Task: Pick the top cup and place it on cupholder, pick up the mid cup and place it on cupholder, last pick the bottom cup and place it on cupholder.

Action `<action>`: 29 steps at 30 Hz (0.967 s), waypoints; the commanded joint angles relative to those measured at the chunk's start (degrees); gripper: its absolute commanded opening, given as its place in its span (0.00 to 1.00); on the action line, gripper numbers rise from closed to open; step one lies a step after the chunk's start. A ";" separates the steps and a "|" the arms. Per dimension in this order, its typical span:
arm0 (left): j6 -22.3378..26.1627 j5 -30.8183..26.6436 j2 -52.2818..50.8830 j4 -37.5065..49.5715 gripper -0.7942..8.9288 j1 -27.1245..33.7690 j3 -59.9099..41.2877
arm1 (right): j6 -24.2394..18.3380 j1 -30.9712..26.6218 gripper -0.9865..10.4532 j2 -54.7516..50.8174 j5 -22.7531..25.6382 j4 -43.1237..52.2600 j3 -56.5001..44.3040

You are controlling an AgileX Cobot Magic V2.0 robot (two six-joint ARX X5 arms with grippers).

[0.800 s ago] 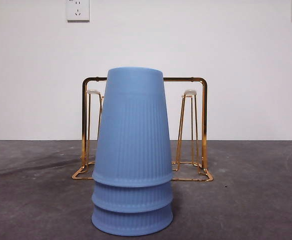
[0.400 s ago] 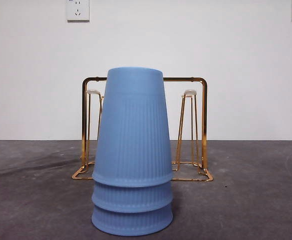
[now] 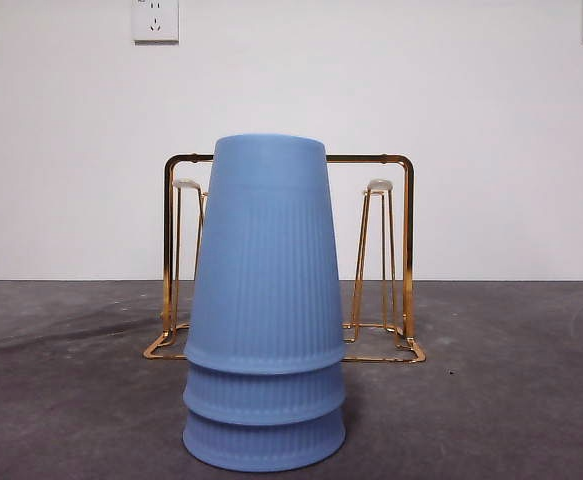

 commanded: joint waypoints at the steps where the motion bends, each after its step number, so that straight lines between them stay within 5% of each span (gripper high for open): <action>1: -1.22 0.33 0.33 -0.50 0.69 -0.28 1.31 | 2.84 0.35 0.57 0.28 -0.85 0.72 1.14; 10: 0.66 0.33 -1.46 -4.50 0.69 -3.82 1.31 | 3.69 6.16 0.57 4.92 0.11 -1.99 4.55; 23: 0.63 0.33 -5.81 -6.54 0.69 -6.82 1.31 | 4.59 27.54 0.57 22.40 19.89 -9.66 16.20; 29: 0.66 0.31 -6.60 -9.22 0.69 -7.93 1.31 | 6.58 33.33 0.57 30.29 22.45 -9.73 17.84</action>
